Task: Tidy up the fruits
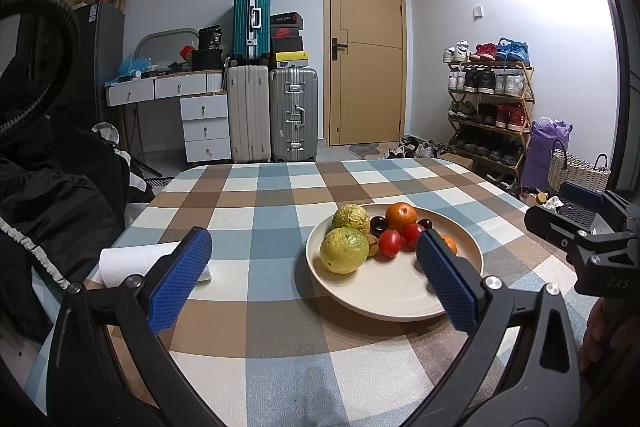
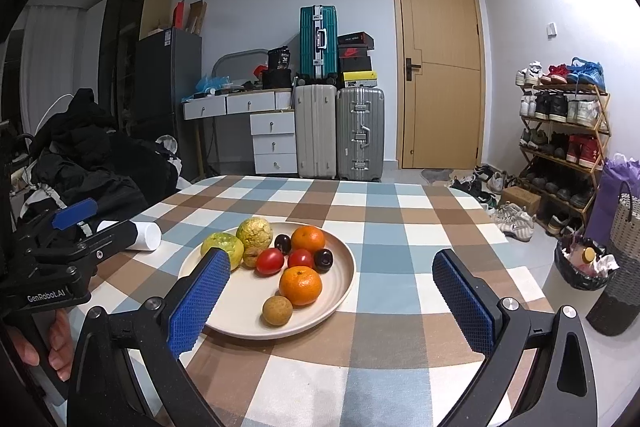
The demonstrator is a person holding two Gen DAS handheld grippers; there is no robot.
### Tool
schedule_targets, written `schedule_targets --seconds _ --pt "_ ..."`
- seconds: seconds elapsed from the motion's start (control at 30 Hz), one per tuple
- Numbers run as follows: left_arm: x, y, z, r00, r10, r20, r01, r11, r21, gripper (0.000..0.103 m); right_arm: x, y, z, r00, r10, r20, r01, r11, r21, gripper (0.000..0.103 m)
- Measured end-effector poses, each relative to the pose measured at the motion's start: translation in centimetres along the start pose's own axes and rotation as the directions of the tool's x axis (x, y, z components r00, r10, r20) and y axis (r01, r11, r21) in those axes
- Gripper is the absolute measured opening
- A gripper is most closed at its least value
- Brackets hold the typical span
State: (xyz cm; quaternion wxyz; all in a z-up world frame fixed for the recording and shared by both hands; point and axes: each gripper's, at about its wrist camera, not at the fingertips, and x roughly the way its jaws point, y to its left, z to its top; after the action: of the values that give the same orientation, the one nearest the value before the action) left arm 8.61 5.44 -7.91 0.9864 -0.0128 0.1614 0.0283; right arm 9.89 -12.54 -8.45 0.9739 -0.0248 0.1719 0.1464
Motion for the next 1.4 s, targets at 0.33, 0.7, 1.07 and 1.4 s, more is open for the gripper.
schedule_targets --seconds 0.33,0.7,1.07,1.4 --pt "0.03 0.01 -0.02 1.0 0.0 0.0 0.0 1.0 -0.001 0.102 0.12 -0.18 0.1 1.0 0.0 -0.006 0.0 1.0 0.01 0.103" --pt "0.0 0.0 0.0 1.0 0.0 0.0 0.0 1.0 -0.001 0.102 0.16 -0.31 0.17 1.0 0.0 -0.008 0.0 1.0 0.013 0.103" --pt "-0.09 0.06 -0.01 1.0 0.001 0.0 -0.001 1.0 -0.001 0.102 0.23 -0.41 0.13 1.0 -0.001 -0.007 0.001 1.0 0.014 0.103" --pt "-0.11 0.06 0.0 1.0 0.001 0.0 -0.001 1.0 -0.001 0.102 0.24 -0.43 0.12 1.0 -0.001 -0.006 0.001 1.0 0.015 0.103"
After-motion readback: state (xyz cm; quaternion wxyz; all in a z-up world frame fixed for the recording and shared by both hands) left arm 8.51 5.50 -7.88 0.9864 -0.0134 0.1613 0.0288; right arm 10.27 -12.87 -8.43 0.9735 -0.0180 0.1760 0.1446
